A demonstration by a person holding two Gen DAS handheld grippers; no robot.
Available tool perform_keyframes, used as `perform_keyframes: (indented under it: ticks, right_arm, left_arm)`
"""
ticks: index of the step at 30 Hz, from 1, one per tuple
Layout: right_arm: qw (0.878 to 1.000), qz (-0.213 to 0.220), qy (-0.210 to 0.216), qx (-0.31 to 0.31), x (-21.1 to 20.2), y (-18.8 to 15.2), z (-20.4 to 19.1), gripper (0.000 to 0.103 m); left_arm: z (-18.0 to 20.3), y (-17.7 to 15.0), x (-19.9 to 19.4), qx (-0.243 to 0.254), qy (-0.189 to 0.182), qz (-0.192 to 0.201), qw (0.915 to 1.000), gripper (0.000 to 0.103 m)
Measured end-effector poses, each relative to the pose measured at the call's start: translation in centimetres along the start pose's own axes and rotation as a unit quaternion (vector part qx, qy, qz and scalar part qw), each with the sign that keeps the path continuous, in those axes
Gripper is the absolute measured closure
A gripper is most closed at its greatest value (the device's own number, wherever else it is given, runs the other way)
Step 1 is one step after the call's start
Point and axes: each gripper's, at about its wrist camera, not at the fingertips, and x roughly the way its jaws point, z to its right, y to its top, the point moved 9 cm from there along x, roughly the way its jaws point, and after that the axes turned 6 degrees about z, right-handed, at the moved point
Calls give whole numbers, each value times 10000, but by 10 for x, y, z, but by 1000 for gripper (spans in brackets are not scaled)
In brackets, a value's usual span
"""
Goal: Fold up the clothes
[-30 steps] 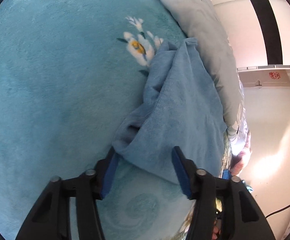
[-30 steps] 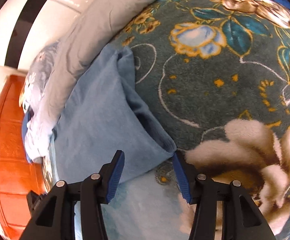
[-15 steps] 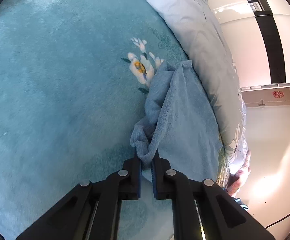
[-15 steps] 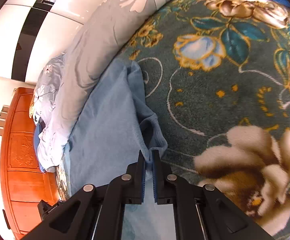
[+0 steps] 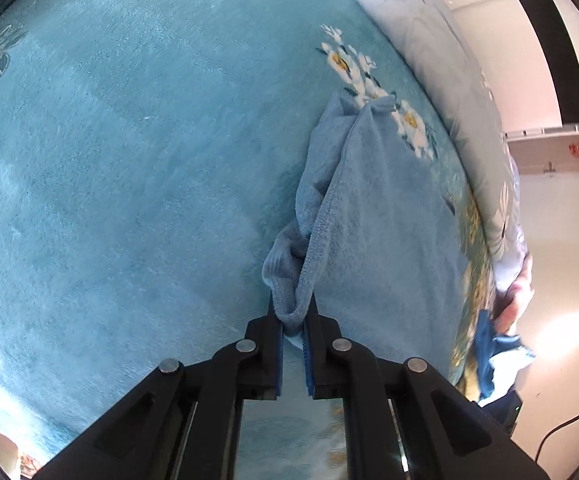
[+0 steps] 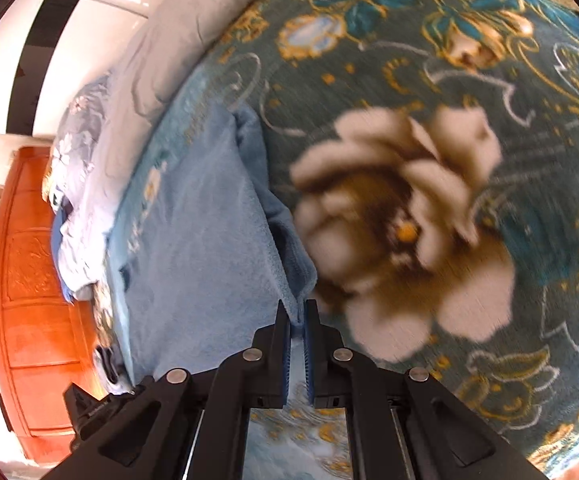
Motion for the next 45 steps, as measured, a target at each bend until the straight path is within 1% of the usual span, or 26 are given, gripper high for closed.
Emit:
perform_keyframes:
  ticks: [4, 5, 6, 10, 12, 13, 14, 15, 17, 19, 22, 25, 27, 29, 30, 33, 34, 36, 38, 40, 43, 45]
  right_arm:
    - [9998, -74, -48, -181, 6, -2, 1, 96]
    - [9997, -109, -46, -227, 7, -2, 0, 93]
    - [9995, -144, -45, -272, 9, -2, 0, 93]
    - [9989, -234, -95, -399, 11, -5, 1, 93]
    - [9984, -254, -164, -482, 8, -7, 2, 86]
    - [9978, -223, -261, -575, 4, -8, 3, 81]
    - [9970, -190, -347, -661, 1, -8, 5, 72]
    - [9965, -155, -398, -723, -3, -8, 6, 69]
    - [9956, -102, -459, -806, -8, -6, 8, 67]
    - [9952, -77, -466, -857, -11, -3, 9, 67]
    - [9951, 4, -436, -885, -13, 5, 7, 66]
    - [9957, 32, -373, -851, -9, 14, 3, 57]
    - [9952, 45, -333, -921, -4, 19, -3, 56]
    - [9946, 48, -315, -988, -1, 22, -8, 56]
    - [9946, 45, -292, -994, -1, 23, -8, 56]
    - [9938, -30, -288, -1072, -2, 24, -7, 55]
    - [9935, -29, -282, -1102, -2, 25, -7, 55]
    - [9927, -56, -265, -1178, 1, 26, -8, 55]
    - [9915, -122, -277, -1266, 7, 28, -8, 53]
    - [9901, -184, -274, -1365, 14, 31, -11, 53]
    - [9879, -240, -232, -1513, 25, 37, -16, 53]
    - [9865, -255, -175, -1609, 32, 42, -22, 53]
  left_arm:
    - [2, -2, 2, 250, -9, -40, 9997, 92]
    - [2, -2, 3, 322, 29, -59, 9995, 88]
    - [2, -2, 3, 393, 66, -78, 9992, 84]
    - [-3, -6, 2, 538, 265, -129, 9981, 82]
    - [-5, -4, -5, 637, 411, -55, 9971, 79]
    - [-4, -1, -11, 757, 519, 83, 9957, 79]
    - [-1, 5, -15, 917, 605, 243, 9937, 79]
    - [4, 14, -19, 1085, 681, 398, 9910, 79]
    - [23, 32, -15, 1502, 723, 522, 9846, 79]
    - [48, 56, -2, 1882, 569, 627, 9785, 79]
    - [90, 85, 24, 2286, 252, 673, 9709, 78]
    - [115, 103, 52, 2517, 164, 547, 9661, 79]
    - [119, 111, 68, 2668, 274, 501, 9621, 78]
    - [113, 116, 70, 2801, 491, 543, 9572, 78]
    - [108, 119, 68, 2800, 603, 584, 9563, 78]
    - [95, 130, 62, 2630, 801, 707, 9589, 79]
    - [93, 131, 59, 2565, 797, 721, 9605, 79]
    - [98, 126, 56, 2501, 692, 700, 9632, 79]
    - [112, 110, 54, 2624, 516, 616, 9616, 78]
    - [129, 88, 55, 2768, 308, 480, 9592, 78]
    - [151, 50, 62, 2827, -67, 150, 9591, 78]
    - [160, 25, 70, 2840, -174, -79, 9586, 78]
